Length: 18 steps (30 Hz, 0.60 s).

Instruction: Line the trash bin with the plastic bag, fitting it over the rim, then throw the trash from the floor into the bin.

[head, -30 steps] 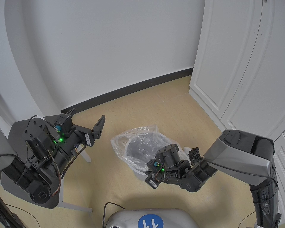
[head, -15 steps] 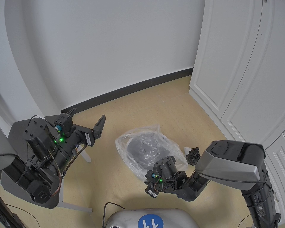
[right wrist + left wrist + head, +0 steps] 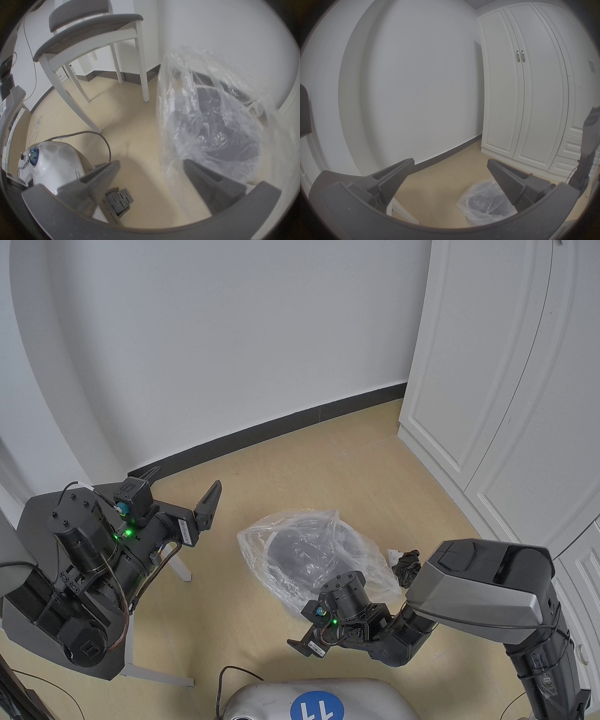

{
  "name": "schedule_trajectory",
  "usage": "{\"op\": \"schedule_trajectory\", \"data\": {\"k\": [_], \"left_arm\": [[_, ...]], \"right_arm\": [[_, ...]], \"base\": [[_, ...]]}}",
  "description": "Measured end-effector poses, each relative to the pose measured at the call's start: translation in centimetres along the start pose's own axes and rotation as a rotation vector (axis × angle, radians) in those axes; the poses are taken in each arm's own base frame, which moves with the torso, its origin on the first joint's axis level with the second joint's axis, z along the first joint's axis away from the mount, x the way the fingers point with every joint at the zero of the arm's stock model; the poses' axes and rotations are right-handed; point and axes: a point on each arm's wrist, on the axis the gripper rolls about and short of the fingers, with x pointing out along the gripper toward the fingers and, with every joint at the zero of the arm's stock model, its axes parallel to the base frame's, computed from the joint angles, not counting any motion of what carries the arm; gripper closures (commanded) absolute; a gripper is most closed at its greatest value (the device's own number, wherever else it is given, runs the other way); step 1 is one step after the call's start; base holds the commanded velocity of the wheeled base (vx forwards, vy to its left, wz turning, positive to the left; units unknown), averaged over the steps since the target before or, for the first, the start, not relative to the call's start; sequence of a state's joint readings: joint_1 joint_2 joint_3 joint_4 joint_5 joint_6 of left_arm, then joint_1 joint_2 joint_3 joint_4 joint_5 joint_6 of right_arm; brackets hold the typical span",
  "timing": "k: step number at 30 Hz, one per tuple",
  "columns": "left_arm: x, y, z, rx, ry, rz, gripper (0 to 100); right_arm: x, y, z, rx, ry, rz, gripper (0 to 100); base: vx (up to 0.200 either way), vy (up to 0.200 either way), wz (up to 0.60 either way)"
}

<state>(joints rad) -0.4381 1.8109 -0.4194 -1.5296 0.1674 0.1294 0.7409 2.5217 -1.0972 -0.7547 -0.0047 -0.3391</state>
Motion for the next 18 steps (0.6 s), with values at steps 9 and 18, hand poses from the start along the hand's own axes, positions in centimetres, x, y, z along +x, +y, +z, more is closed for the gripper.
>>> {"op": "schedule_trajectory", "data": {"k": [9, 18], "left_arm": [[-0.4, -0.5, 0.4, -0.006, -0.014, -0.033, 0], [-0.8, -0.8, 1.1, -0.003, -0.035, -0.05, 0]], "right_arm": [[-4.1, 1.1, 1.5, 0.006, -0.031, 0.019, 0], [-9.6, 0.6, 3.2, 0.055, -0.145, -0.111, 0]], "base": [[0.0, 0.0, 0.0], [0.0, 0.0, 0.0]]}}
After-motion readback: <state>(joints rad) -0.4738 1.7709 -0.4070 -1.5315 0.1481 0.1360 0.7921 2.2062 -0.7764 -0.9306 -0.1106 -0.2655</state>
